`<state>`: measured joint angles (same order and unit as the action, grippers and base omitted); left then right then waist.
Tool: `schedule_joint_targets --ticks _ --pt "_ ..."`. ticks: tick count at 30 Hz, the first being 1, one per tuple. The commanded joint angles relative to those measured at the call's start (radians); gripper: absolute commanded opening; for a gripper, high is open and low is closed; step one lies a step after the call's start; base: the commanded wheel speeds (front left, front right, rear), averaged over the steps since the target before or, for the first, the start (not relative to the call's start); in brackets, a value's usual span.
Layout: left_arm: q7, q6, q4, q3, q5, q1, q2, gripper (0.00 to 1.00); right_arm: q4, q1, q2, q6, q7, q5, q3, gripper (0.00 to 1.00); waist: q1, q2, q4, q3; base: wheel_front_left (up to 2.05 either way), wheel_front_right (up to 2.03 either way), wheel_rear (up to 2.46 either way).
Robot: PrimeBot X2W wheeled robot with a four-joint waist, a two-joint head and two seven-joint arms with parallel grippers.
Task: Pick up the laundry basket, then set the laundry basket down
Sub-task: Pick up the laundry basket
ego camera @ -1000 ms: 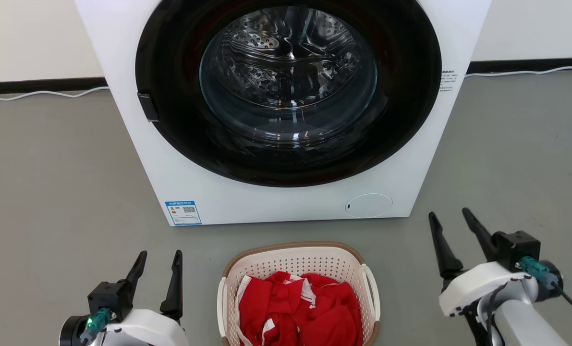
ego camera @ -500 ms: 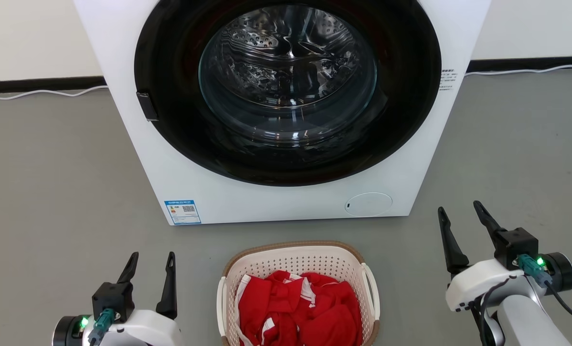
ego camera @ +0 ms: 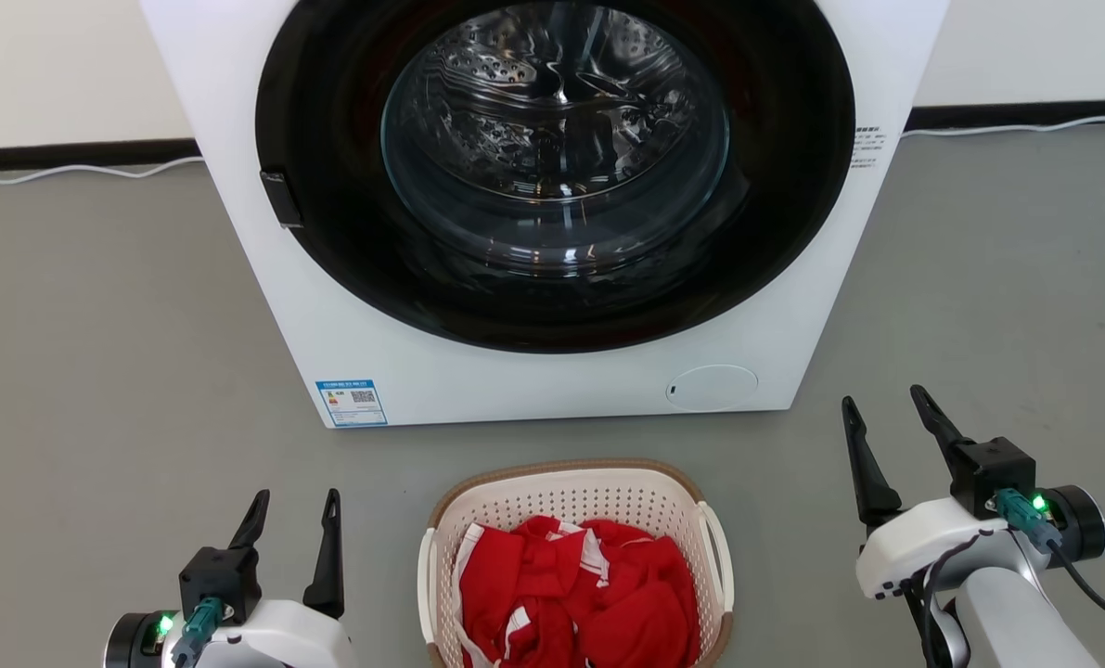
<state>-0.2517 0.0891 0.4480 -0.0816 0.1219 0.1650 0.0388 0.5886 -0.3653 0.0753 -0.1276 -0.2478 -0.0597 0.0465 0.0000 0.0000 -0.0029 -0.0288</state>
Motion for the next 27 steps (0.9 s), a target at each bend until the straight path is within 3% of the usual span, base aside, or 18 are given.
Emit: schedule_joint_targets --ticks 1,14,27 --pt "-0.010 0.003 -0.024 0.028 0.001 0.052 0.012 1.00 -0.024 -0.032 -0.001 -0.003 -0.014 0.011 0.016 1.00 0.0000 0.0000 0.000 -0.007 0.00 0.00 0.00" --pt "-0.010 0.002 -0.055 -0.017 0.035 0.089 0.012 1.00 -0.058 -0.068 0.005 -0.003 -0.014 0.006 0.009 1.00 0.0000 0.0000 -0.001 -0.129 0.00 0.00 0.00" --pt "-0.010 -0.031 -0.074 -0.083 0.114 0.204 0.011 1.00 -0.088 -0.162 0.023 -0.003 -0.014 -0.002 0.006 1.00 0.0000 0.0000 0.013 -0.402 0.00 0.00 0.00"
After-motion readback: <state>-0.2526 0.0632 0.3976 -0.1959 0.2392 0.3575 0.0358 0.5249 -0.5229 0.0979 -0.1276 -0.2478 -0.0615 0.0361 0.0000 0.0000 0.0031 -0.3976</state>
